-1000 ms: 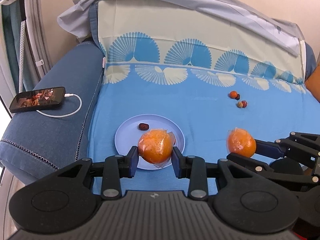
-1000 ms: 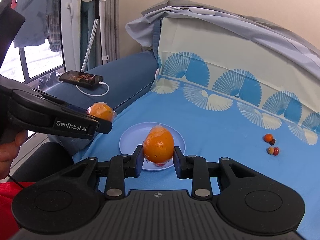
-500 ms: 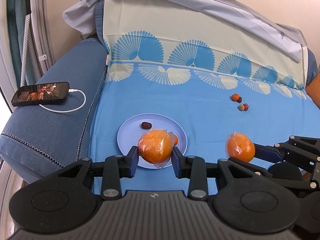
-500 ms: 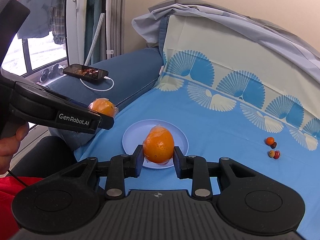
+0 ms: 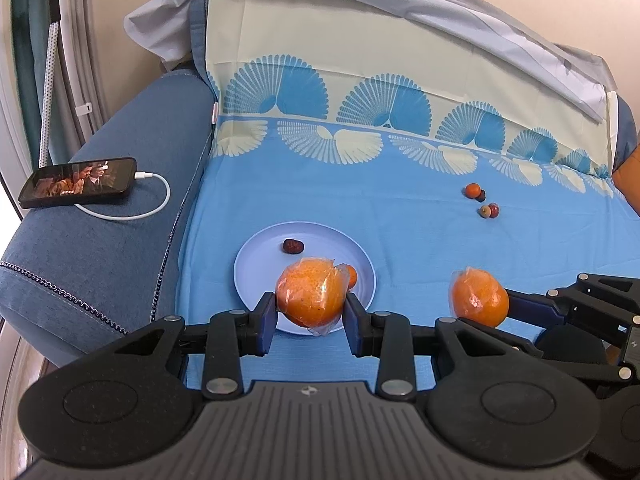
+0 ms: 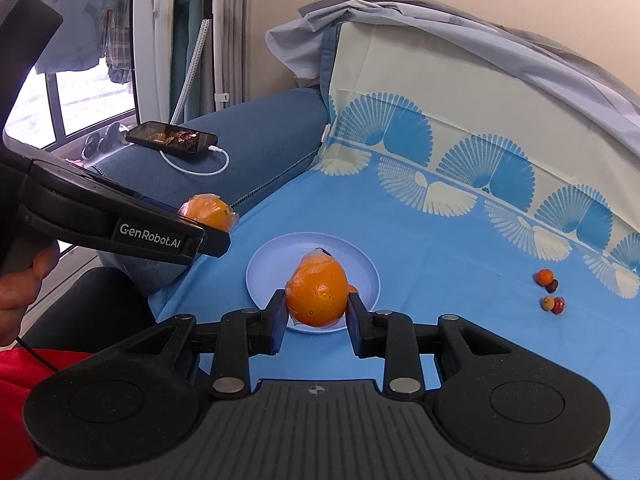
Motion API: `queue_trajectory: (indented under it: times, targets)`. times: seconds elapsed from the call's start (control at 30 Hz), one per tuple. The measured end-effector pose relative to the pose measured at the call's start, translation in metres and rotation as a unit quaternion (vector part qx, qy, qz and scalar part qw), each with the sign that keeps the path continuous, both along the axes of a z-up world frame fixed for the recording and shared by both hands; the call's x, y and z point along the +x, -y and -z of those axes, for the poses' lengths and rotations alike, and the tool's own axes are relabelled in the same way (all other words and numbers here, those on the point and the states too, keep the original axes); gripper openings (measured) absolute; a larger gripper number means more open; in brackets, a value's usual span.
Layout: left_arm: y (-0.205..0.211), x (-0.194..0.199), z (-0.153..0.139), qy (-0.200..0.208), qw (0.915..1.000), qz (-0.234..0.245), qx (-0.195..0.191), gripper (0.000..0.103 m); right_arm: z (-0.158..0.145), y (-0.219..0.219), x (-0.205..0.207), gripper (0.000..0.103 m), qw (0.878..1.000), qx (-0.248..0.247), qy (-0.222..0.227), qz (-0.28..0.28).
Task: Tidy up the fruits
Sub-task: 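Carry both fruits over the blue plate and open both tools to drop them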
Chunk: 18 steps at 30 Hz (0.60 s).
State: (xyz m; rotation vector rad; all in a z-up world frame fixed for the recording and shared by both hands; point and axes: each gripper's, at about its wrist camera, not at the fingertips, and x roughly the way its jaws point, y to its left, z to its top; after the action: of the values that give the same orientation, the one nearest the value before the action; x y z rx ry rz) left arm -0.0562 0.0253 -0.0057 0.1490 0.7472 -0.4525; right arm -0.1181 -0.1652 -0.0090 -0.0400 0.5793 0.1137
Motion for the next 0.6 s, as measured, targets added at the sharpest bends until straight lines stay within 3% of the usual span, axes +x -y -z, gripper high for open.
queue_trajectory:
  times: [0.6]
  targets:
    - [-0.008,0.038,0.011,-0.029,0.9986,-0.044,0.006,0.039,0.013,-0.002,0.021,0.033,1.0,-0.002,-0.028,-0.002]
